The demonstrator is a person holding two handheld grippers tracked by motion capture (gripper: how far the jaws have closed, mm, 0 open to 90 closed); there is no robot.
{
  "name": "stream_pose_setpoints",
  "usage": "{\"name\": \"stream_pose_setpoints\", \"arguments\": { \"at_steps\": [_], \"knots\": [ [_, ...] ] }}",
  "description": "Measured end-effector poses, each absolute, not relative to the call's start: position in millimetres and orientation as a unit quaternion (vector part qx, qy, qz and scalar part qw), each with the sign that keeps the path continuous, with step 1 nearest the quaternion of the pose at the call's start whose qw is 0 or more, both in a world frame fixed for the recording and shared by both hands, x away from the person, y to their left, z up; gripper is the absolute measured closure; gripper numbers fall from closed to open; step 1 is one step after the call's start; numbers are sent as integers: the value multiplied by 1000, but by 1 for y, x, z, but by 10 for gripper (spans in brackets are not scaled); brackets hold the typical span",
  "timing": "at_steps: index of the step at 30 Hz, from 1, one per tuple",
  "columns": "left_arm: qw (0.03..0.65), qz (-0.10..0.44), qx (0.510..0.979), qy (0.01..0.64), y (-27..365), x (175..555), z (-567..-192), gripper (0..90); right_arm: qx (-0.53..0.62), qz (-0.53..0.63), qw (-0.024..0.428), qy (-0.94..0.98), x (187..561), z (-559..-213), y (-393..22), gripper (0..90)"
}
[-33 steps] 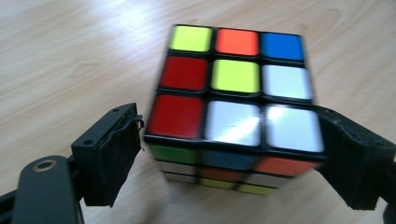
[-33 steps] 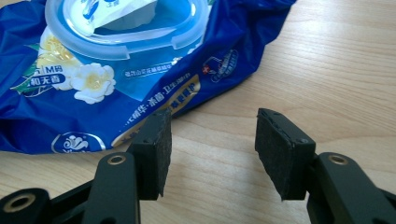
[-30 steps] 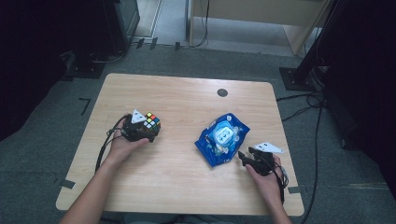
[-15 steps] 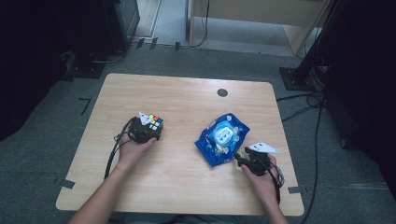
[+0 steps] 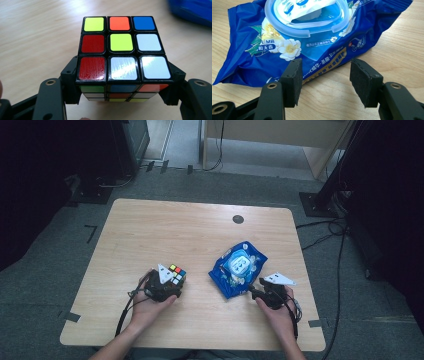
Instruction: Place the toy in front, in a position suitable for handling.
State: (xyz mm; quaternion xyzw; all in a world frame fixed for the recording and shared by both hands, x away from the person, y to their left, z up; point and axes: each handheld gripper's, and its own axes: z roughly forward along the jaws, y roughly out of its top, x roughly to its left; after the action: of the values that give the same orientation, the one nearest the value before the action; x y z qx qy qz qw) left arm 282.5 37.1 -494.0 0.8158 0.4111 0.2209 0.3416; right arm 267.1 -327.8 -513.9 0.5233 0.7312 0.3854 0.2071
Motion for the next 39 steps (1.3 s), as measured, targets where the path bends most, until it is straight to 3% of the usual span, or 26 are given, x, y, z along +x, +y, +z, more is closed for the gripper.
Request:
{"name": "stream_pose_setpoints", "arguments": {
  "at_steps": [12,14,18,21,27,33,39],
  "knots": [
    [345,220,828,383,7,260,-500,335,496,394,212,744,265,-510,-312,461],
    [346,219,829,380,7,260,-502,335,501,398,234,732,264,-502,-316,503],
    [350,217,827,382,6,260,-503,334,513,414,267,703,276,-483,-327,713],
    [343,216,831,381,6,259,-505,313,517,401,293,697,292,-477,-326,776],
    [332,215,844,363,11,253,-509,231,495,350,333,722,319,-474,-308,742],
    [363,210,835,357,25,247,-494,164,501,327,322,734,332,-480,-310,843],
    [388,212,820,364,46,242,-486,162,474,324,320,754,325,-485,-309,809]
  ]
}}
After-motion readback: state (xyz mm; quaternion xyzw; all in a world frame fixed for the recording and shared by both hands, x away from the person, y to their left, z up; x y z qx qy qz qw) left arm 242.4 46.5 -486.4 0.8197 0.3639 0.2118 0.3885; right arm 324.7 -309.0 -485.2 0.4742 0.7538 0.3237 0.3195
